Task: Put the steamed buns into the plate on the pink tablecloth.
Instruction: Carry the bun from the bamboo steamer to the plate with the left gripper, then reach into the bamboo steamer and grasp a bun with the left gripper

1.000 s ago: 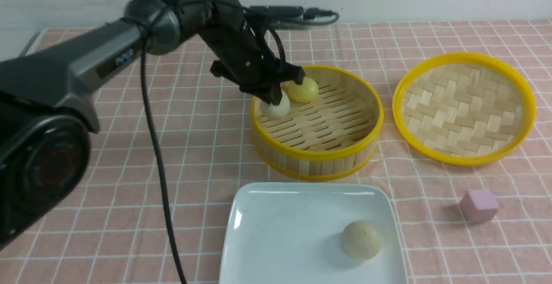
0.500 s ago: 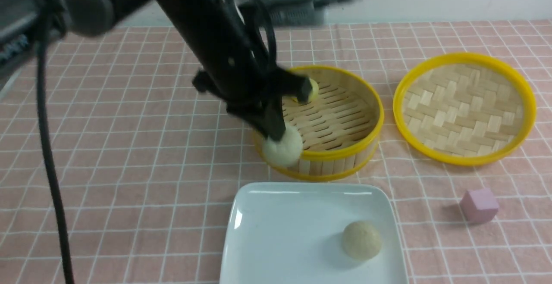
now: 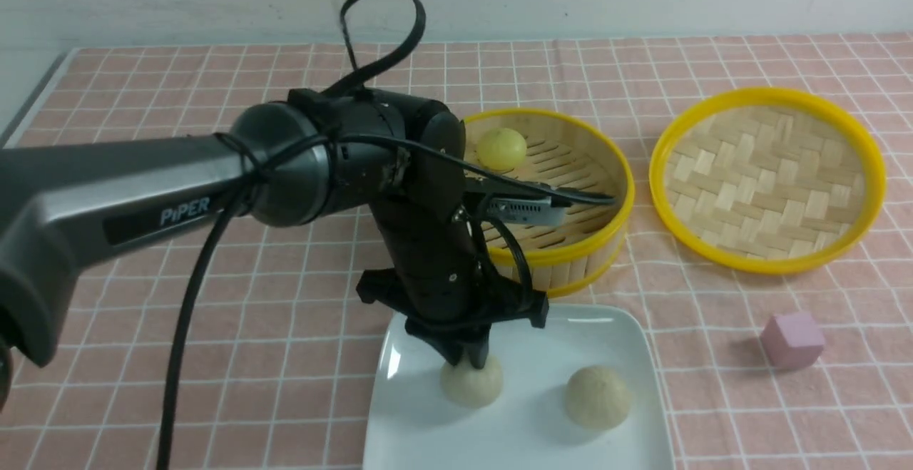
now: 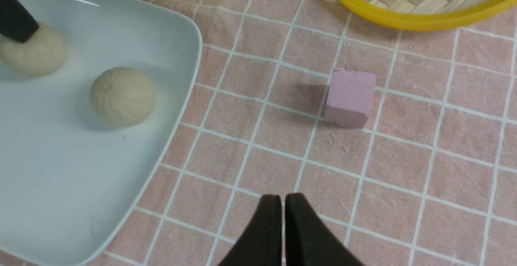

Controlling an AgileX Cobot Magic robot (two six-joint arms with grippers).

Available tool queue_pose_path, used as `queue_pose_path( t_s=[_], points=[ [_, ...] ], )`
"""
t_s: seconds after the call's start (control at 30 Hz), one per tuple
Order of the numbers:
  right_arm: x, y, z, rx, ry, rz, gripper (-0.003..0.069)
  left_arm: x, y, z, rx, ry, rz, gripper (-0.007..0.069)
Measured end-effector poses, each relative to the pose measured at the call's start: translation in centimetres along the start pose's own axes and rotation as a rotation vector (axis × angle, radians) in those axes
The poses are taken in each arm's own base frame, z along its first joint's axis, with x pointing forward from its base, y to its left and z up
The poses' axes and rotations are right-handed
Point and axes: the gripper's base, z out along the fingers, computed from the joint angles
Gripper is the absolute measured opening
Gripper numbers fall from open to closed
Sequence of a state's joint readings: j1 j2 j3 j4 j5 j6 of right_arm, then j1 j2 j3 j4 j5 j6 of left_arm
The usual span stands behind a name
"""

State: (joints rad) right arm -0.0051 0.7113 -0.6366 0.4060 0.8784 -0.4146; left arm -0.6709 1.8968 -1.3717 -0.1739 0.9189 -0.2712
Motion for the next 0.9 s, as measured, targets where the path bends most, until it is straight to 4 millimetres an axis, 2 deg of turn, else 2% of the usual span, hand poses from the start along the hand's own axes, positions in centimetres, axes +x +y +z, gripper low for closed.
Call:
queue_pose_path(
  t_s=[0.07, 0.1, 0.17, 0.3, 0.33, 0.37, 0.4, 0.43, 0.47, 0.53, 0.6, 0.63, 0.7, 0.77, 0.9],
  points=[
    [0.0, 0.0, 0.0, 0.000, 0.000, 0.000, 0.0037, -0.4, -0.3, -0.6, 0.005, -0.003, -0.044, 0.0298],
    [0.0, 0.0, 0.0, 0.000, 0.000, 0.000, 0.0037, -0.4, -0.3, -0.6, 0.004, 0.000, -0.044, 0.0304],
    [0.0, 0.0, 0.0, 0.000, 0.000, 0.000, 0.0041, -1.7, -1.0, -2.6, 0.016, -0.047, -0.044, 0.0365],
    [0.0, 0.0, 0.0, 0.000, 0.000, 0.000, 0.0044, -3.6, -1.6, -5.2, -0.004, -0.165, -0.020, 0.0365],
    [0.0, 0.0, 0.0, -0.001, 0.000, 0.001, 0.0046, -5.1, -1.6, -7.0, -0.032, -0.257, -0.047, 0.0303],
    [0.0, 0.0, 0.0, -0.001, 0.000, 0.001, 0.0047, -5.9, -1.4, -7.9, -0.042, -0.305, -0.070, 0.0253],
    [0.0, 0.0, 0.0, -0.001, 0.000, 0.001, 0.0047, -6.0, -1.4, -7.8, -0.044, -0.302, -0.072, 0.0253],
    [0.0, 0.0, 0.0, -0.001, 0.000, 0.001, 0.0048, -7.7, -1.0, -8.9, -0.060, -0.374, -0.108, 0.0141],
    [0.0, 0.0, 0.0, -0.001, 0.000, 0.001, 0.0050, -8.7, -0.6, -9.2, -0.063, -0.405, -0.124, 0.0083],
    [0.0, 0.0, 0.0, -0.001, 0.000, 0.001, 0.0052, -10.3, 0.0, -9.3, -0.063, -0.444, -0.154, 0.0027],
    [0.0, 0.0, 0.0, -0.001, 0.000, 0.001, 0.0055, -12.4, 0.6, -8.8, -0.058, -0.479, -0.177, 0.0006],
    [0.0, 0.0, 0.0, -0.001, -0.001, 0.001, 0.0055, -12.6, 0.6, -9.0, -0.054, -0.490, -0.179, 0.0005],
    [0.0, 0.0, 0.0, -0.003, -0.002, 0.003, 0.0059, -14.4, 1.0, -7.5, -0.053, -0.503, -0.193, 0.0006],
    [0.0, 0.0, 0.0, -0.003, -0.002, 0.003, 0.0062, -15.2, 1.1, -6.6, -0.050, -0.508, -0.199, 0.0023],
    [0.0, 0.0, 0.0, -0.003, -0.002, 0.003, 0.0069, -16.3, 1.0, -4.4, -0.031, -0.509, -0.222, 0.0137]
  ],
)
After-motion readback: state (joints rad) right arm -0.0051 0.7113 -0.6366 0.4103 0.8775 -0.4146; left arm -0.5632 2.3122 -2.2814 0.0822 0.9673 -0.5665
